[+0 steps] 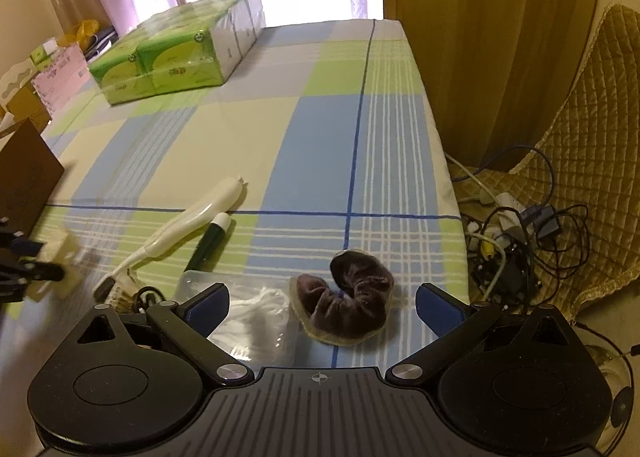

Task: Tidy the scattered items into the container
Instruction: 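Grasp the white comb-like holder with the left tool while the right tool grasps the brown scrunchie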

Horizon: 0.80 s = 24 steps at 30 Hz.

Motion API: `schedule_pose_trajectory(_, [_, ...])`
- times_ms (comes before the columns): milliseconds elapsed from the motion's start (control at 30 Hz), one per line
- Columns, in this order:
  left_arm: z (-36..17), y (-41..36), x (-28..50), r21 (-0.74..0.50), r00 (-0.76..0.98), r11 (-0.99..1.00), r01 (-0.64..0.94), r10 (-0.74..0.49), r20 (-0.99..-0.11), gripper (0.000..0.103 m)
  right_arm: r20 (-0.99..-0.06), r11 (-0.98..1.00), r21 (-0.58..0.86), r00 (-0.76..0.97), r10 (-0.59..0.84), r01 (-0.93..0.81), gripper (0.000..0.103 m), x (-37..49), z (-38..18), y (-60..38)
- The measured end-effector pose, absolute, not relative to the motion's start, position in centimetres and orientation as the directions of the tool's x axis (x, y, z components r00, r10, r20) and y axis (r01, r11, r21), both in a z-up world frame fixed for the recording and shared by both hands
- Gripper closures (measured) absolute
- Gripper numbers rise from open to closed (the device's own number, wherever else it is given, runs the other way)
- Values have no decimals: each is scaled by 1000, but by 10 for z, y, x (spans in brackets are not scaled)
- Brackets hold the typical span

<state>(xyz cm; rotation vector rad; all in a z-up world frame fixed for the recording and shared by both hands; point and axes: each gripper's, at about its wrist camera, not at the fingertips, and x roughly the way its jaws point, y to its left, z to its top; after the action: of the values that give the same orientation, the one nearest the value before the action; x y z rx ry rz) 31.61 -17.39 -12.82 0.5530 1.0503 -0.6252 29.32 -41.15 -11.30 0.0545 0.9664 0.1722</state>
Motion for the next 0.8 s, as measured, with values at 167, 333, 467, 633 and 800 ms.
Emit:
schedule_pose_trajectory(167, [-127,-149,309,132,374,789,599,-130,-918,80,-823,987,141,544,162,-81,22,304,-121,-421])
schedule_pose_trajectory(333, [-126,-136,306,101,361,836,540,-121,-925,80,-816,985,157,553,170,-72,42,309,-122,-432])
schedule_pose_trajectory(467, [-125,-133,304,95,361,847,524,-120,-925,80,-830,985,167,533,161,-36,42,308,-124,-447])
schedule_pose_trajectory(633, [-124,-136,299,86,361,857,509,-122,-924,80,-843,985,138,511,170,-100,42,301,-128,-443])
schedule_pose_trajectory(800, [-128,-137,299,84,361,861,501,-120,-925,80,-833,985,97,531,158,-140,42,305,-138,-432])
